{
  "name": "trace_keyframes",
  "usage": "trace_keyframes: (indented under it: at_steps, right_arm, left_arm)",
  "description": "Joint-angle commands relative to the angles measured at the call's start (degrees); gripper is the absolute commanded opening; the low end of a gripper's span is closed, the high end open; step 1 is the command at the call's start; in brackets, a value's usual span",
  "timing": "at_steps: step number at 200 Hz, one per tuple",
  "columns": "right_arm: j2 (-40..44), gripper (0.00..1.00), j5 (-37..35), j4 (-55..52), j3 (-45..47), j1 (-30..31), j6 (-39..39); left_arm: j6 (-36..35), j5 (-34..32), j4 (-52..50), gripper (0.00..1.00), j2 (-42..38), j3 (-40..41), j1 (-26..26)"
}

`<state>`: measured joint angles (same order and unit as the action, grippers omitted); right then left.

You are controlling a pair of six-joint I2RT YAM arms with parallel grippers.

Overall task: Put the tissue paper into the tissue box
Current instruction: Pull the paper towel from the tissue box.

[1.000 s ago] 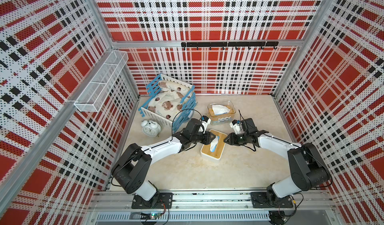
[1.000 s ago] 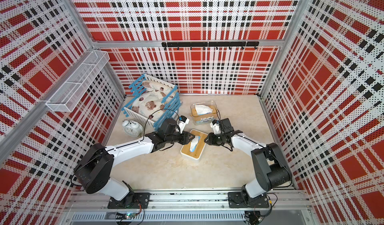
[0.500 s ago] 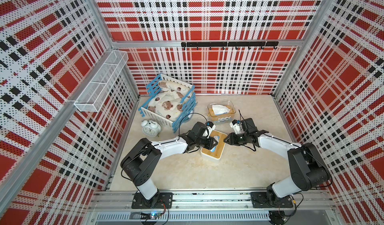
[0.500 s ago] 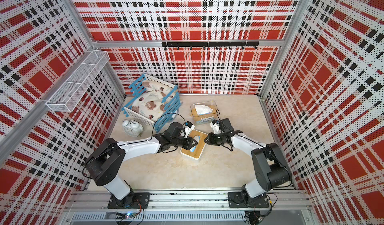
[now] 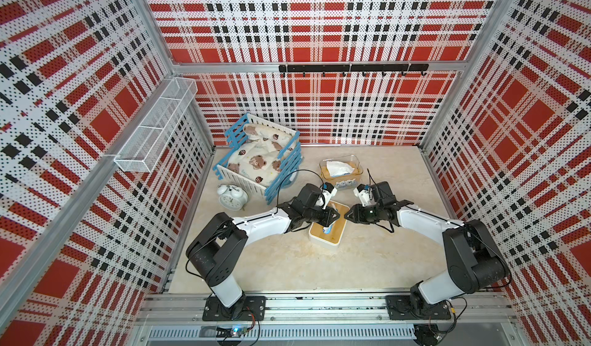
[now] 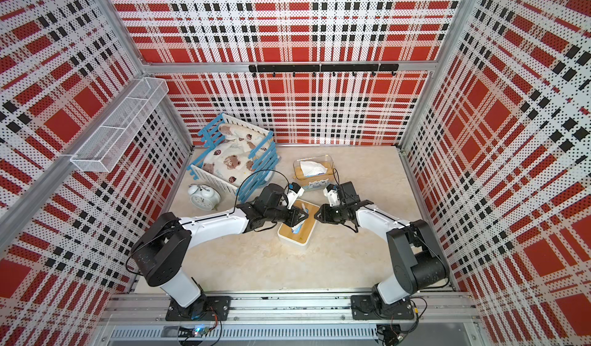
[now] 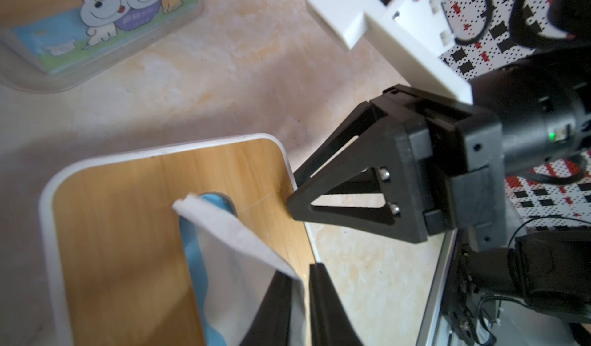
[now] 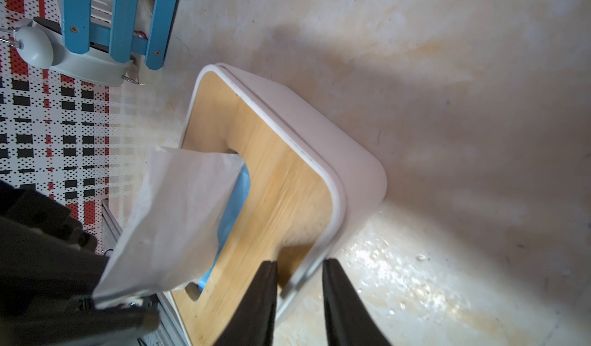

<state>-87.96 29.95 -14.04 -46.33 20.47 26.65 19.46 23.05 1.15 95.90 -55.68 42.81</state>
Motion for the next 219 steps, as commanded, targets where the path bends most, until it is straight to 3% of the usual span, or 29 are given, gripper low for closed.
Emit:
trace_keyframes:
  at_steps: [1,24,80,117,146,219]
  right_arm:
    - [0.23,0.31,-0.42,-0.10,-0.25,0.19,-0.80]
    - [0.25,0.31,-0.43,-0.45,-0.73,0.19,-0.99]
    - [0.38,0.31,-0.45,-0.72,-1.05,0.19,-1.02]
    - [0.44,0.31,-0.59,-0.73,-1.05,0.19,-1.02]
    - [0.34,0.31,-0.43,-0.12,-0.65,0.19,-0.79]
    - [1.03,0.31,-0.50,0.51,0.26,0.19,-0.63]
  left_arm:
    - [-2.15,-1.99,-2.45,0.28,-3.09,-1.44,0.01]
    - [-1.24,-5.60,-3.09,0.38,-4.49,-0.35,-1.41]
    - [0.93,-4.35,-0.42,0.52,-0.28,-1.06,-3.53]
    - [0.93,-2.29,0.30,0.52,3.07,-3.15,-2.41]
    - [1.10,-1.00,1.31,0.46,4.71,-3.75,-1.64]
    - [0.72,2.96,6.07,0.38,2.37,-2.36,-1.10]
